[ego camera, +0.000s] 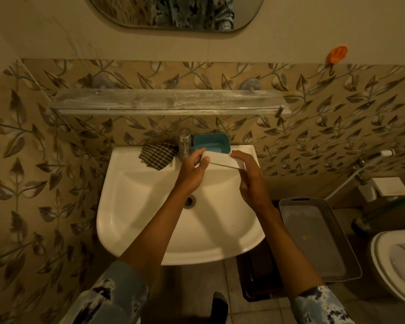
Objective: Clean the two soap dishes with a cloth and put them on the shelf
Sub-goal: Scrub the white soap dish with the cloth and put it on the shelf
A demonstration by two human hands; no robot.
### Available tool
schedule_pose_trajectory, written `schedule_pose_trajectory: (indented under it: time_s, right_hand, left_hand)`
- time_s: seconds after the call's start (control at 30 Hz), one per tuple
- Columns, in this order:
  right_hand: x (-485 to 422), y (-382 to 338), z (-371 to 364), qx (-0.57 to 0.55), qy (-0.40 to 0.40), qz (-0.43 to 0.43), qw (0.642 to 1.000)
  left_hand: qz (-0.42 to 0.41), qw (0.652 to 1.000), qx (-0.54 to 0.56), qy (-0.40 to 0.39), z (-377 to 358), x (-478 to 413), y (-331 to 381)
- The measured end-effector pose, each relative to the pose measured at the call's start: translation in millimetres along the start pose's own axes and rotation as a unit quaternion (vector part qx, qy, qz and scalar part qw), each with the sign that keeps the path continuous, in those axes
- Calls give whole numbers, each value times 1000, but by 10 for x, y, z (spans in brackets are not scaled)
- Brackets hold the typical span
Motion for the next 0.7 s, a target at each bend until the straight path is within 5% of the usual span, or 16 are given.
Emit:
schedule_pose_trajectory:
  time_s: [0.2,0.57,0.7]
  right_hand:
    - [402,285,-189,33,-65,-56,996]
    - [622,550,-234,33,-74,-32,996]
    - [699,728,-325,-2,-114,-118,987]
  left_hand:
    - [56,998,-26,3,-128,206,-487]
    - [16,1000,6,20,-207,326,-702]
    - [33,999,7,28,-254,308,-759]
Point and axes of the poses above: each hand's wrist, its own x-axis away from the middle knuckle, its own z-axis out of the back of the hand, y = z × x, the point moved 9 cm from there along -x, towards the middle knuckle, and after that the axes turned 14 degrees about y, right-handed, at the moved point
